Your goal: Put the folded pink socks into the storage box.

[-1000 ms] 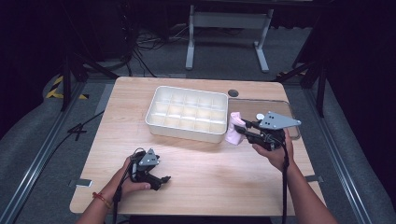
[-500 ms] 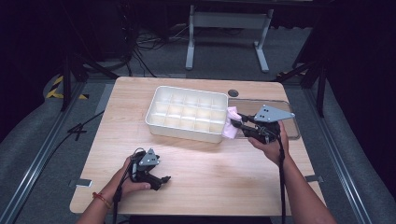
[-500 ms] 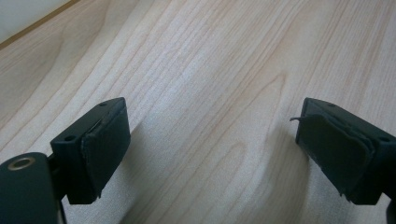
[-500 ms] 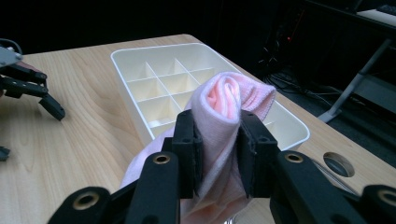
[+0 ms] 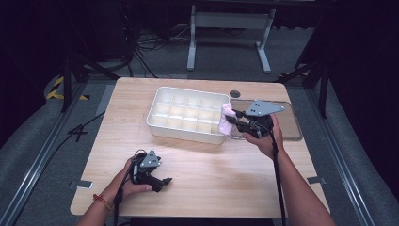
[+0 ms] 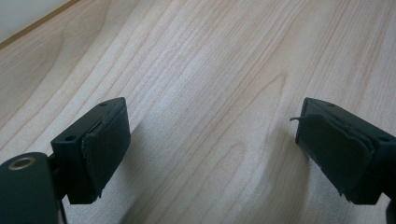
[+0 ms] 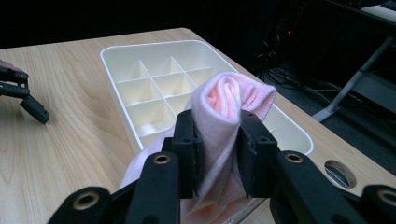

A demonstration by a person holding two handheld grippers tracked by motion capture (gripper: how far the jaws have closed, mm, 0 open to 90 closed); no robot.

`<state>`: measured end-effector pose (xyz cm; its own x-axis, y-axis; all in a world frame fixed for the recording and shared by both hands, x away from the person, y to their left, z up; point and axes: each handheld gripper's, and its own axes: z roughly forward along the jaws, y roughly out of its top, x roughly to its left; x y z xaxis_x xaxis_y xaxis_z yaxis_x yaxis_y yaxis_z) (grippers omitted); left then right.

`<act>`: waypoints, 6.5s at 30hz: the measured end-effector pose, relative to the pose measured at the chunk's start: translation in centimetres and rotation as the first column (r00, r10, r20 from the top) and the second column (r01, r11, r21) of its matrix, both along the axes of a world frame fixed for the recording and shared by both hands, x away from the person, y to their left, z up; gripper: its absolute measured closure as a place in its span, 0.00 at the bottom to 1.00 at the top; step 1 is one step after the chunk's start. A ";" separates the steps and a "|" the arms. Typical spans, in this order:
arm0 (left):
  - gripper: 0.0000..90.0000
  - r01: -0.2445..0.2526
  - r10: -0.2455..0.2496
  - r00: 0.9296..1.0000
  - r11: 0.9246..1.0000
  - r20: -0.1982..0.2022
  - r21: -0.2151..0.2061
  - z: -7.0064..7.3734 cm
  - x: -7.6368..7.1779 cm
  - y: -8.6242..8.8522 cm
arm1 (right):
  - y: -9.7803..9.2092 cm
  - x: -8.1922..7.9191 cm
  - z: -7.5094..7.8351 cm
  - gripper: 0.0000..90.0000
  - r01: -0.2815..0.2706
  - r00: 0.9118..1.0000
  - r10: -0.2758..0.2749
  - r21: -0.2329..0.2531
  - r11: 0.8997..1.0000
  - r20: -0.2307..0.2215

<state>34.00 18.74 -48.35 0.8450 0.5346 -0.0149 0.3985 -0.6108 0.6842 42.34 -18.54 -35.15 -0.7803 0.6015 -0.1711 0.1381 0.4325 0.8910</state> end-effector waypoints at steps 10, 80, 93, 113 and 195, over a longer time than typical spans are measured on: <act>0.11 0.000 0.000 1.000 1.000 0.000 -0.001 0.0 0.0 0.0 | 1.4 1.4 -0.1 0.79 0.003 1.000 -0.004 -0.033 0.999 -0.013; 0.11 0.004 -0.004 1.000 1.000 0.001 0.003 0.0 0.0 0.0 | 4.6 4.3 -6.2 0.76 -0.050 0.986 -0.001 -0.300 0.953 -0.169; 0.11 0.005 -0.005 1.000 1.000 0.002 0.001 0.0 0.0 0.0 | 3.8 5.0 -6.0 0.84 -0.095 0.971 0.025 -0.288 0.953 -0.237; 0.10 0.007 -0.007 1.000 1.000 -0.002 0.006 0.0 0.1 -0.2 | 5.3 6.1 -6.1 0.88 -0.138 0.940 -0.004 -0.390 0.911 -0.341; 0.09 0.002 -0.002 1.000 1.000 -0.004 0.004 0.0 0.2 -0.5 | 5.5 6.2 -4.8 0.72 -0.101 0.914 -0.066 -0.384 0.918 -0.399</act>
